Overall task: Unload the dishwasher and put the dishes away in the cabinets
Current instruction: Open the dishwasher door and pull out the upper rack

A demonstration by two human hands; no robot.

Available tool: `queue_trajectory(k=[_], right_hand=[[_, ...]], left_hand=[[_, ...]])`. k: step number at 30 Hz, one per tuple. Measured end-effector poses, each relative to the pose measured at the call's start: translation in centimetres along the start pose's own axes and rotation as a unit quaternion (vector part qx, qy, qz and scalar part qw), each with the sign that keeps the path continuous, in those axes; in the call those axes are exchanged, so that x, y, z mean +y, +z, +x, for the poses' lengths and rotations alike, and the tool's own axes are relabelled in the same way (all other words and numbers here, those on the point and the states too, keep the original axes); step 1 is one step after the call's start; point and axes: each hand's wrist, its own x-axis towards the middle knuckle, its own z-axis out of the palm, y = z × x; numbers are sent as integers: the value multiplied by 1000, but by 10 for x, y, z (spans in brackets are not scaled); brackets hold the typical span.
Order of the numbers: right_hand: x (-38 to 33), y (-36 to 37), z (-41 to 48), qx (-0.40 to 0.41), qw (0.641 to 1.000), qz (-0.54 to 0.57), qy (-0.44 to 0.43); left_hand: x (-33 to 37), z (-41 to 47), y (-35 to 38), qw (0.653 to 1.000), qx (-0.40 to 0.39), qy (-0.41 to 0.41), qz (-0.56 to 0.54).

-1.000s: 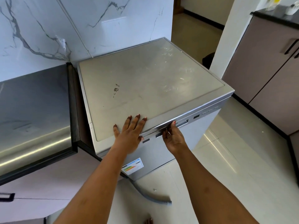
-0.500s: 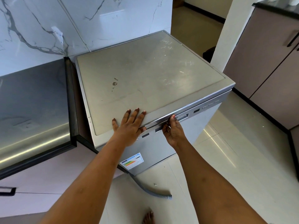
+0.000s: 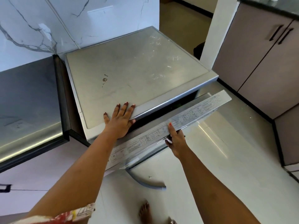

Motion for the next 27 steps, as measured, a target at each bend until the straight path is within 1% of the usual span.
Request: queue_trajectory(k=[1, 2, 3, 4, 5, 6, 7, 8, 9, 10, 12, 13, 15, 17, 20, 21, 24, 27], right_hand=[[-4, 0, -1, 44, 997, -64, -21], [-9, -2, -2, 104, 982, -146, -64], [-12, -4, -2, 164, 952, -232, -116], [-17, -6, -4, 216, 907, -319, -170], [-23, -8, -7, 241, 852, -412, -215], [-27, -9, -8, 232, 788, -508, -259], [-32, -8, -7, 182, 720, -599, -299], [-34, -4, -3, 110, 655, -675, -321], [-36, -1, 1, 40, 598, -733, -322], [-37, 3, 4, -7, 568, -763, -309], [-40, 8, 8, -32, 566, -770, -292], [-43, 9, 8, -35, 562, -774, -291], [-48, 6, 3, -45, 534, -798, -278], [-51, -2, -8, -49, 505, -823, -257], [-42, -22, -30, -60, 471, -845, -246], [-37, -29, -34, -64, 464, -850, -242], [-24, -52, -48, -57, 448, -868, -207], [-8, -72, -64, -62, 418, -892, -163]], left_hand=[[2, -3, 5, 1000, 28, -3, 5], [5, -7, 13, 998, 67, -1, 15], [8, -13, 25, 994, 105, 6, 26], [12, -21, 40, 989, 142, 16, 35], [16, -30, 54, 985, 165, 25, 39], [21, -38, 67, 984, 170, 27, 42], [24, -43, 77, 983, 173, 21, 49], [25, -45, 81, 983, 175, 9, 56], [25, -46, 84, 981, 184, 4, 61], [26, -45, 83, 978, 196, 3, 65], [26, -45, 82, 976, 208, 10, 63], [27, -45, 83, 978, 198, 15, 56], [31, -51, 86, 985, 164, 23, 42], [38, -60, 90, 993, 114, 36, 16], [52, -75, 95, 998, -21, 37, -50], [57, -81, 95, 996, -51, 36, -60], [75, -101, 102, 989, -111, 33, -97], [93, -121, 117, 982, -149, 30, -109]])
